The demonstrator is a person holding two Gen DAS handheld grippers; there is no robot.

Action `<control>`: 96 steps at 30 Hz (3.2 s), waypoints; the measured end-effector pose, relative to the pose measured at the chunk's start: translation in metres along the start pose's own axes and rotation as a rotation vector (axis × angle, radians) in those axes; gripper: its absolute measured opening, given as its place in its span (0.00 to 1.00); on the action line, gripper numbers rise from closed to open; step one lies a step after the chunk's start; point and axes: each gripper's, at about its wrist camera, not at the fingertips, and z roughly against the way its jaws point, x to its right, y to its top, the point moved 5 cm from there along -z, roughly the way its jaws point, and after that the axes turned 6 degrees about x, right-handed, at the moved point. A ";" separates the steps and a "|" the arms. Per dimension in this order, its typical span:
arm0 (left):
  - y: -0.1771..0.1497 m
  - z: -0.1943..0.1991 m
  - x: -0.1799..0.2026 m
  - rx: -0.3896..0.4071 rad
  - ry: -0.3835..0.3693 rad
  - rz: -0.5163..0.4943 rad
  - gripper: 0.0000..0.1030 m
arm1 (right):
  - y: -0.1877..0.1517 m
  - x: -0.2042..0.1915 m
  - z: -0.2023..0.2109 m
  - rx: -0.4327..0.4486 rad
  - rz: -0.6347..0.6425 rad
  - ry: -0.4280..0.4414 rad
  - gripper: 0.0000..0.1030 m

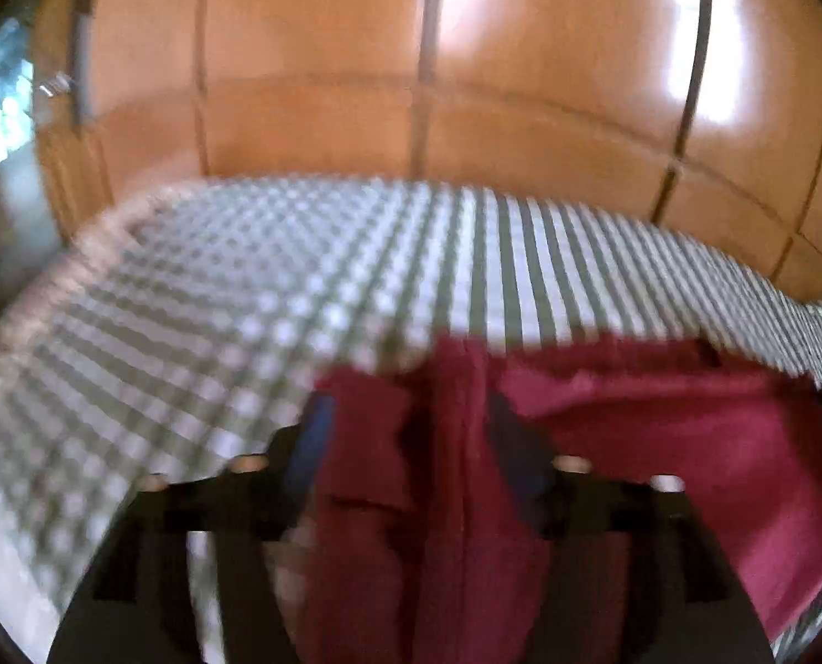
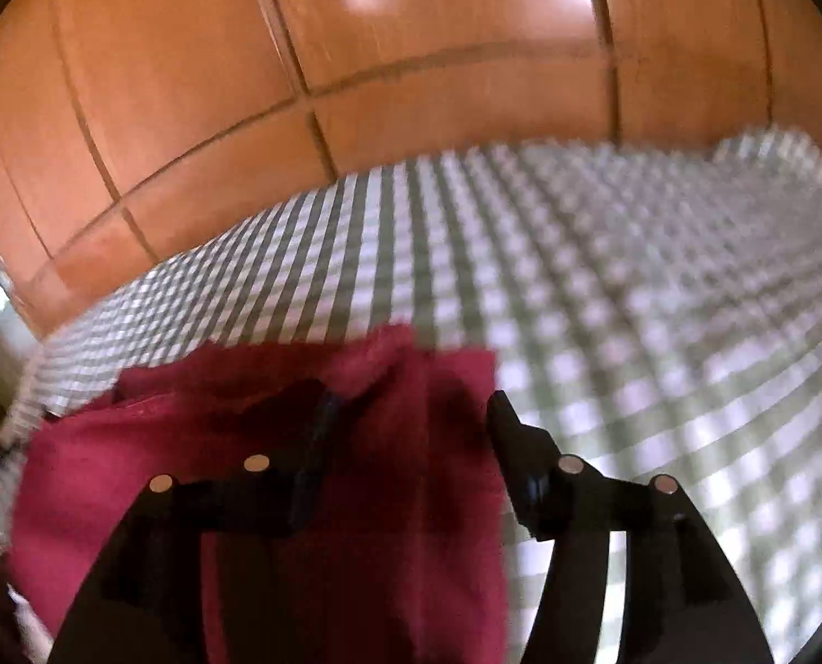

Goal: Fold small clothes

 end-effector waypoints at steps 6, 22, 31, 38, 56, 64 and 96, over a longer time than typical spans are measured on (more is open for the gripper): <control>0.021 0.026 0.064 0.079 -0.134 -0.083 0.82 | 0.011 -0.044 0.025 0.024 0.073 0.090 0.39; -0.031 -0.090 0.094 -0.230 -0.140 -0.105 0.85 | -0.022 -0.065 -0.064 -0.106 0.188 -0.032 0.36; -0.042 -0.051 0.080 -0.173 -0.108 -0.139 0.87 | -0.026 -0.067 -0.064 -0.093 0.202 -0.031 0.41; -0.049 -0.026 0.060 -0.117 -0.027 -0.124 0.87 | -0.027 -0.070 -0.061 -0.083 0.209 -0.035 0.45; -0.073 -0.012 -0.012 -0.166 -0.056 0.166 0.92 | -0.046 -0.060 -0.026 -0.044 0.263 -0.094 0.86; -0.073 0.013 -0.032 -0.147 -0.156 0.342 0.93 | -0.042 -0.080 0.028 0.076 0.321 -0.061 0.98; -0.086 0.005 -0.016 -0.177 -0.309 0.521 0.79 | -0.121 -0.094 0.041 0.030 0.403 -0.045 0.98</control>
